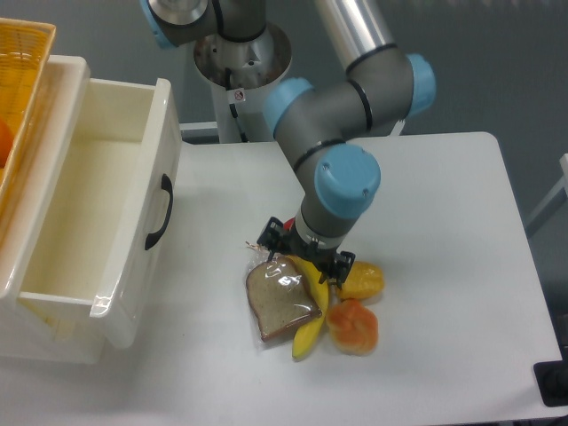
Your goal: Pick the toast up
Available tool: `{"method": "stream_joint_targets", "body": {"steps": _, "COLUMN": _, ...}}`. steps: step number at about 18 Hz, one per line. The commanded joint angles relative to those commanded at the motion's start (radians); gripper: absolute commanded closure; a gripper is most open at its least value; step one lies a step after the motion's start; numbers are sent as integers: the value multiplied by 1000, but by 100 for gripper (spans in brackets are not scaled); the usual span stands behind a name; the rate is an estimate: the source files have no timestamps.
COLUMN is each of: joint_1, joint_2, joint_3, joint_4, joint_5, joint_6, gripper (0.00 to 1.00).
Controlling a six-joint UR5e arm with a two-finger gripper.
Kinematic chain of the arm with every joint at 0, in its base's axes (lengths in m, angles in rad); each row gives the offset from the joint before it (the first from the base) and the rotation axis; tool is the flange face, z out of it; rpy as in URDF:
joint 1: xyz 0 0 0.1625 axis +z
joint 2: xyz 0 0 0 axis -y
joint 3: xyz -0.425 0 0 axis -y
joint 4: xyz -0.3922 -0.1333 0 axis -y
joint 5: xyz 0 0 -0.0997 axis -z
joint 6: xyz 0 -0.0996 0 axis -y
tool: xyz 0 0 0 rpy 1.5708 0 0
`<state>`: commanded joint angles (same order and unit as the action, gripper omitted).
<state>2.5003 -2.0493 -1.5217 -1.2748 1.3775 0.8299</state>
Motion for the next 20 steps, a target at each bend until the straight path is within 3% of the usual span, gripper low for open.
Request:
{"method": "stream_joint_targets", "body": {"steps": 7, "joint_1": 18, "joint_2": -35, "joint_3": -3, "joint_4": 11, "joint_5": -9, "joint_6": -49, "gripper": 0}}
{"method": "stream_joint_targets", "body": {"steps": 12, "joint_1": 18, "joint_2": -57, "joint_3": -3, "joint_4": 51, "joint_5": -9, "joint_6": -97, "gripper": 0}}
{"method": "stream_joint_targets", "body": {"steps": 20, "joint_1": 15, "joint_2": -69, "joint_3": -8, "joint_4": 51, "joint_5": -9, "joint_6": -98, "gripper": 0}}
